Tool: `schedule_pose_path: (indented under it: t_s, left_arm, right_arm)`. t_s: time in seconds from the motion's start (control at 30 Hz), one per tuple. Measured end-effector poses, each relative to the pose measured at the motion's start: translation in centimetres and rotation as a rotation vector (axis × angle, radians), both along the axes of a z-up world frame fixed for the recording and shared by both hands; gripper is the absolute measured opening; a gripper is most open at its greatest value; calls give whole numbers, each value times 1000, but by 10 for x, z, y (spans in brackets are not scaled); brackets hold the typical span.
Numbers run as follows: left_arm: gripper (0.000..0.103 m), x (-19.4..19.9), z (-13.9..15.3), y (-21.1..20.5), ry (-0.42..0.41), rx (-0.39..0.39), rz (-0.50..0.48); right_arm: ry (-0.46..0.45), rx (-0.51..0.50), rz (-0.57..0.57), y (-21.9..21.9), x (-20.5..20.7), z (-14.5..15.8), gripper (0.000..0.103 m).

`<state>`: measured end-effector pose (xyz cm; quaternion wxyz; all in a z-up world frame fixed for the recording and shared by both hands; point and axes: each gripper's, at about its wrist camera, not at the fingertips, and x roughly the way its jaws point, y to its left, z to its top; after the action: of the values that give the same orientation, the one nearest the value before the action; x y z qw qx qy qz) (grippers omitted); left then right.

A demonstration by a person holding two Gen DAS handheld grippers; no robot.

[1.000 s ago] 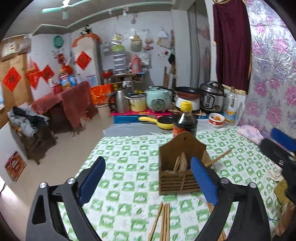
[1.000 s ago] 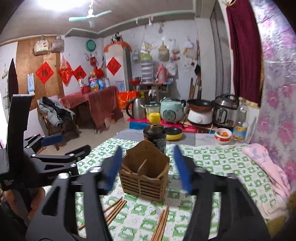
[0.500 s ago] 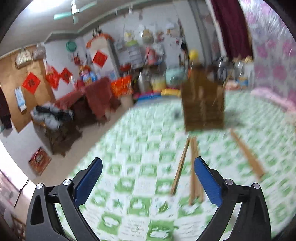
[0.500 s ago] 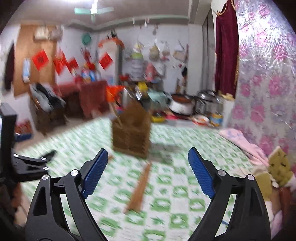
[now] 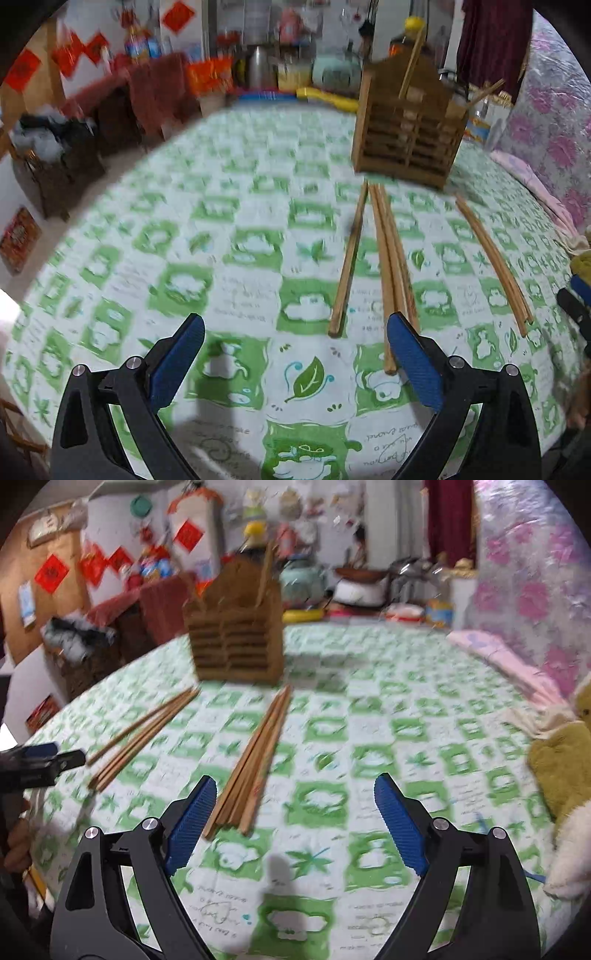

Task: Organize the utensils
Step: 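Move both open tools back down to the loose chopsticks, then close the right tool on a chopstick while the left tool grasps another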

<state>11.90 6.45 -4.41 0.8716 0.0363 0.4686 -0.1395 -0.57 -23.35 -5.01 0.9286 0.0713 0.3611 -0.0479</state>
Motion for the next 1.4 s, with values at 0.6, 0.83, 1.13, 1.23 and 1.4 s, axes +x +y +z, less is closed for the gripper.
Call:
schedule_pose_path:
  t_s: [0.6, 0.83, 1.13, 1.23, 1.4]
  left_arm:
    - [97, 0, -6, 1, 48, -14, 6]
    - [97, 0, -6, -1, 47, -9, 7]
    - [97, 1, -5, -1, 43, -38, 0]
    - [91, 1, -5, 1, 39, -47, 8]
    - [64, 0, -7, -14, 13, 51, -6]
  right_arm:
    - [190, 64, -19, -27, 12, -27, 40]
    - [155, 90, 21, -31, 10, -25, 40]
    - [193, 50, 39, -23, 16, -28, 12]
    - [194, 48, 40, -23, 16, -28, 12]
    - [198, 45, 43, -21, 16, -28, 13]
